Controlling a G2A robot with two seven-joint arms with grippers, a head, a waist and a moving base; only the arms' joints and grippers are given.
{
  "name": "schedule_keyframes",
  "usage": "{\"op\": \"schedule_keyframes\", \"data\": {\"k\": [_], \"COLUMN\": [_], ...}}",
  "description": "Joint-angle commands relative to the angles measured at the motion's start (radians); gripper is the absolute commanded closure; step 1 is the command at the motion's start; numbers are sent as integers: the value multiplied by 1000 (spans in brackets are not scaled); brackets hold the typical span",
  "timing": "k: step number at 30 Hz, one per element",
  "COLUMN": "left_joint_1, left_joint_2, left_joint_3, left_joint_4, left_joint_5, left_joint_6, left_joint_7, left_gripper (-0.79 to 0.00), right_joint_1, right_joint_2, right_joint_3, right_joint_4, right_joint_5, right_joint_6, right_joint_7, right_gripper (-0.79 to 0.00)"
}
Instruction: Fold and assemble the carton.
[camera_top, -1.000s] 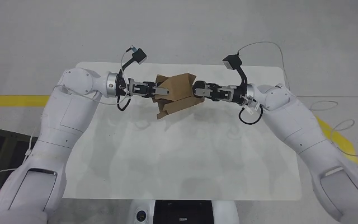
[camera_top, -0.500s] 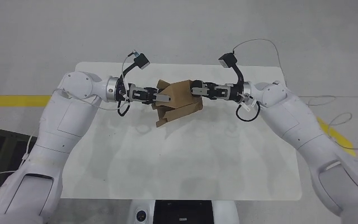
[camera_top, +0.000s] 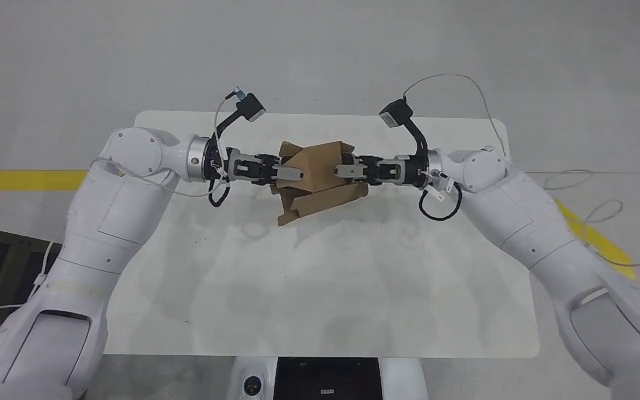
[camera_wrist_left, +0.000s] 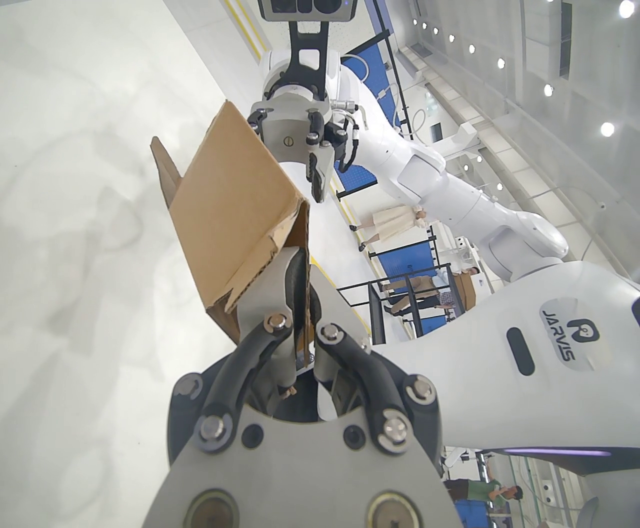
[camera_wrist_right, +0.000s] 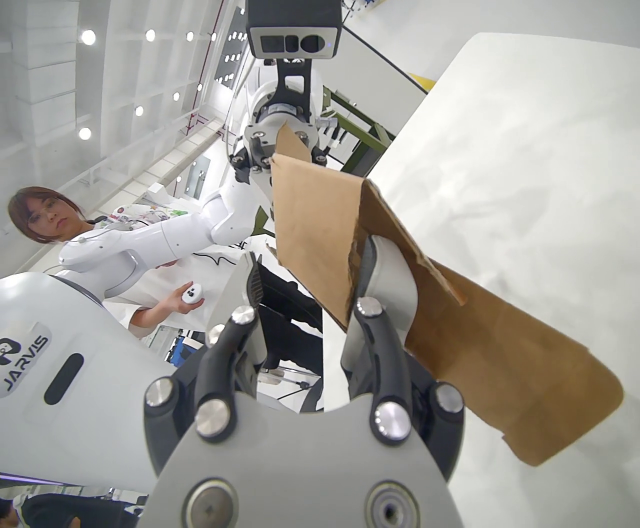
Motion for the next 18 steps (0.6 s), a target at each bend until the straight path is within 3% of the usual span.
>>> {"op": "schedule_keyframes", "data": {"k": [1, 5, 12, 18], "left_joint_1": [0, 3, 9, 14], "left_joint_2": [3, 8, 17, 25], "left_joint_3": [2, 3, 4, 5], "left_joint_4": [-2, -4, -12, -22], "left_joint_5": [-3, -8, -15, -19], "left_joint_6": [-1, -2, 1, 2], "left_joint_7": [1, 3, -1, -2], "left_gripper": [0, 0, 0, 0], "right_joint_1": [-3, -6, -13, -12], "right_joint_2": [-2, -5, -4, -11], "right_joint_3": [-1, 0, 10, 13], "right_joint_4": [-4, 1, 4, 1], "right_joint_5": [19, 41, 68, 71], "right_joint_6": [2, 10, 37, 47], "right_joint_7": [2, 11, 37, 47], "right_gripper": [-339, -311, -157, -175]}}
